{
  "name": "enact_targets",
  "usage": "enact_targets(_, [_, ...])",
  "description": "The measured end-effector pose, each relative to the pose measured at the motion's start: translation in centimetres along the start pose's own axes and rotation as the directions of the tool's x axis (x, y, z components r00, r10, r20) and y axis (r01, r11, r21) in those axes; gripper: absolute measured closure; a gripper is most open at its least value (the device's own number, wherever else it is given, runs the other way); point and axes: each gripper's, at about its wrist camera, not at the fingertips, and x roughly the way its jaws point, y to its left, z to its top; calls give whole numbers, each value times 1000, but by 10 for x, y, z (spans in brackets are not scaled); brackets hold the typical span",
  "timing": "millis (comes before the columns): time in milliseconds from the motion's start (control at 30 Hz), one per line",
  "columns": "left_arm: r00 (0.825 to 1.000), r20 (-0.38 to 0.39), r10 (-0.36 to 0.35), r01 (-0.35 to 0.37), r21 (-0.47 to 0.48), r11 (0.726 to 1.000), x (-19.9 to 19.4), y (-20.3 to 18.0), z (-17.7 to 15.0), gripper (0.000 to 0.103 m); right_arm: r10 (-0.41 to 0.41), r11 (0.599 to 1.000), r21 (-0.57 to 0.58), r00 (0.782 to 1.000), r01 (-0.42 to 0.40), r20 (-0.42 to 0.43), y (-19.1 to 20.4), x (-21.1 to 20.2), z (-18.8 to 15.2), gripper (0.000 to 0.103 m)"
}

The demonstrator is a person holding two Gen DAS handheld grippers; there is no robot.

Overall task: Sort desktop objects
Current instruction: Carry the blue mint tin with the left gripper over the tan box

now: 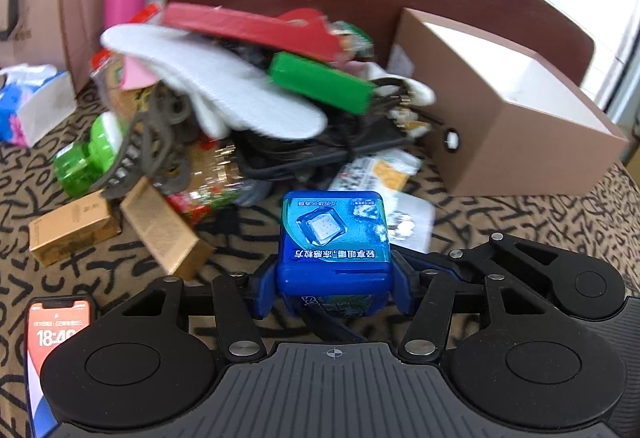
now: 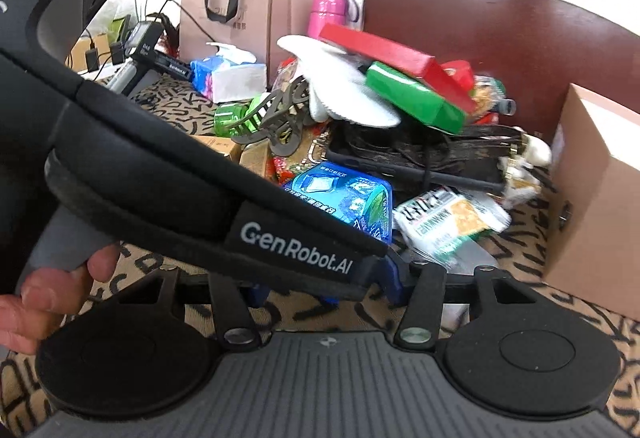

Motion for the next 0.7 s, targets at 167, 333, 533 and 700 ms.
enact_targets(167, [999, 34, -41, 38, 91, 995, -8, -40, 12, 46, -75, 996, 46, 997, 73, 35, -23, -31, 1, 44])
enact_targets(333, [989, 106, -102, 81, 184, 980, -20, -87, 43, 45, -164, 984, 84, 982, 156, 94, -53, -69, 15, 44])
enact_targets(533, [974, 152, -167, 128, 239, 963, -16, -130, 93, 45, -250, 967, 86, 961, 241, 119, -100, -93, 52, 45])
enact_targets(700, [972, 129, -196, 164, 223, 961, 13, -153, 143, 45, -246, 960, 153, 967, 234, 67, -159, -83, 86, 45])
